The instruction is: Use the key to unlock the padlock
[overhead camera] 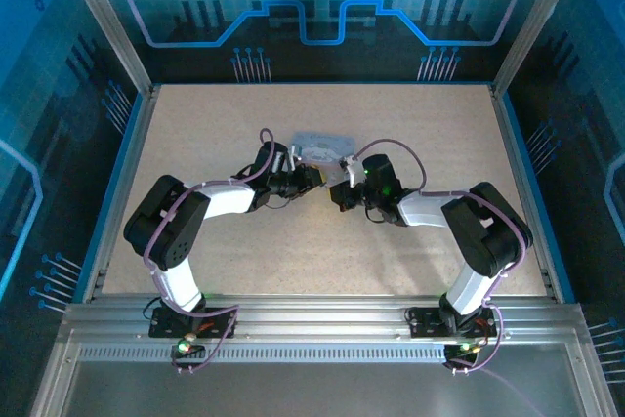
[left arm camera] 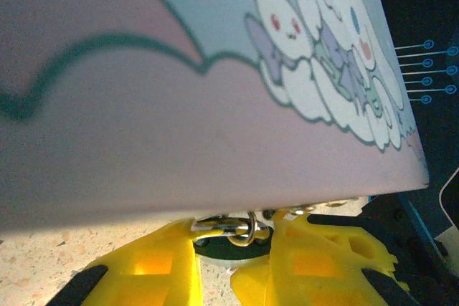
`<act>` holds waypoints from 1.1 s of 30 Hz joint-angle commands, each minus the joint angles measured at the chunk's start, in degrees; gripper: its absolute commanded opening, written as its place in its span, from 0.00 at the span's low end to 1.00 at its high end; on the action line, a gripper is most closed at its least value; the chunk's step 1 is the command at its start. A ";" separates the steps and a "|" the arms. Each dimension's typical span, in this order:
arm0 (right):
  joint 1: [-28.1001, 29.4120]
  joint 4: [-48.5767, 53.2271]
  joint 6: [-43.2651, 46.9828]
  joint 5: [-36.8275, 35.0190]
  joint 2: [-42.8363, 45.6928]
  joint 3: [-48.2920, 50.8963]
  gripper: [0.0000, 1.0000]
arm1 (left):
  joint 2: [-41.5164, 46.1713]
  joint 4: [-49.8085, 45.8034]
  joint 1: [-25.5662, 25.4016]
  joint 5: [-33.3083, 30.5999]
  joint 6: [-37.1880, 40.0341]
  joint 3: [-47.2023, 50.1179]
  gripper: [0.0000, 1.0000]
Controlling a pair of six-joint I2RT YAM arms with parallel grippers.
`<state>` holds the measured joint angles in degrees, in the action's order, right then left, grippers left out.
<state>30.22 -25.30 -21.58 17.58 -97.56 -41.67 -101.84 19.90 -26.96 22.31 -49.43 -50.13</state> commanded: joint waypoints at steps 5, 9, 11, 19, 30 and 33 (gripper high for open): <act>0.68 -8.82 3.10 4.10 2.44 -1.67 0.00 | -0.46 -3.85 -1.70 5.15 0.56 -0.81 0.12; 0.75 -7.13 4.87 3.17 3.14 -2.04 0.00 | 0.00 -4.29 -1.76 5.25 0.34 -0.87 0.12; 1.10 -5.55 6.14 2.61 3.33 -2.61 0.00 | 0.12 -4.27 -1.73 5.20 0.22 -0.87 0.12; 3.90 -0.85 11.45 -3.73 4.31 -3.74 0.00 | 1.08 -5.39 -1.71 4.96 -1.52 -1.01 0.12; 5.73 -2.36 12.41 -5.65 3.62 -3.88 0.00 | 2.16 -5.78 -1.84 5.03 -2.42 -0.94 0.12; 5.71 -4.22 10.70 -3.42 3.27 -4.03 0.00 | 1.83 -5.47 -1.86 4.95 -2.62 -0.89 0.12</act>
<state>34.24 -19.55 -9.98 9.63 -95.98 -42.46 -101.30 15.68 -26.96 23.18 -51.11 -50.19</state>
